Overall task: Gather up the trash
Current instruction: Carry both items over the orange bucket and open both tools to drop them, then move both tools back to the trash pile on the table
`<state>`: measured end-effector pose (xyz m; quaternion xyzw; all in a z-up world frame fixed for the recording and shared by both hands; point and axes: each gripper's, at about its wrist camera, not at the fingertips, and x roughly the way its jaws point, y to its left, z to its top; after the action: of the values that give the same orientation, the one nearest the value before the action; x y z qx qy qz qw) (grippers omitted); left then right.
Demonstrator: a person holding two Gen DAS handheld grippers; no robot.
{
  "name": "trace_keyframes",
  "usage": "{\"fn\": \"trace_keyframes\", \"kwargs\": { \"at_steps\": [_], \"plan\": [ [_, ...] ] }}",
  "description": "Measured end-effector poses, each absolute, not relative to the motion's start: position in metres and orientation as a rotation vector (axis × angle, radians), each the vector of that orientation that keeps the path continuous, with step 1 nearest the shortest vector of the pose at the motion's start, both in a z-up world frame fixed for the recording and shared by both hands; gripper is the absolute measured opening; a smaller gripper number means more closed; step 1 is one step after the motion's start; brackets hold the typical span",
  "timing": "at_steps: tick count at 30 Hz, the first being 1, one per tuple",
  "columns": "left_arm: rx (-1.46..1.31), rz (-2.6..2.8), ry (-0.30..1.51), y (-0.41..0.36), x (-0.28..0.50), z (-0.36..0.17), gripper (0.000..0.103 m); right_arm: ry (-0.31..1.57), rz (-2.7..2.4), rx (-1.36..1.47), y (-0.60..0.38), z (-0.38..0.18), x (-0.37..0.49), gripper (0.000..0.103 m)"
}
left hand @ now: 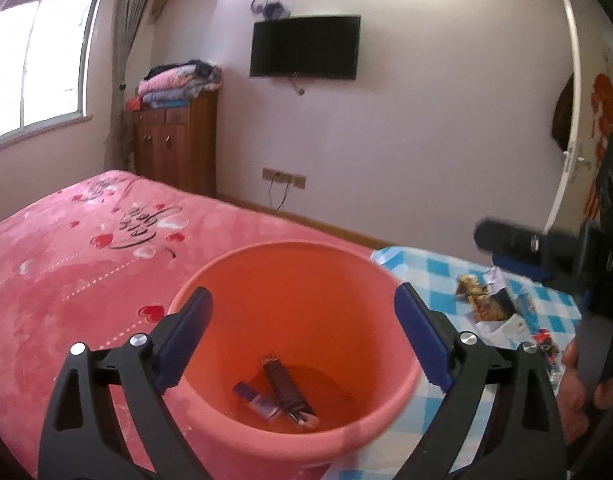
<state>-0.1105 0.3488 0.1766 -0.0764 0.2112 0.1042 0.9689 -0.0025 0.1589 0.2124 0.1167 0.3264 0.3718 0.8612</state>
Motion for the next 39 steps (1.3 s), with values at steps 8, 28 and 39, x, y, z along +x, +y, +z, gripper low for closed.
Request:
{"fn": "trace_keyframes", "kwargs": {
  "at_steps": [8,28,39],
  "plan": [
    [-0.166,0.133,0.351,0.318,-0.130,0.176,0.092,0.526,0.716,0.206,0.109,0.194,-0.050,0.098],
    [-0.079,0.002,0.427,0.226,-0.145,0.136,0.092,0.416,0.555,0.237,0.007,0.159,-0.090,0.098],
    [-0.050,-0.043,0.472,0.185,-0.132,0.115,0.092,0.454,0.493,0.281,-0.043,0.144,-0.086,0.098]
  ]
}}
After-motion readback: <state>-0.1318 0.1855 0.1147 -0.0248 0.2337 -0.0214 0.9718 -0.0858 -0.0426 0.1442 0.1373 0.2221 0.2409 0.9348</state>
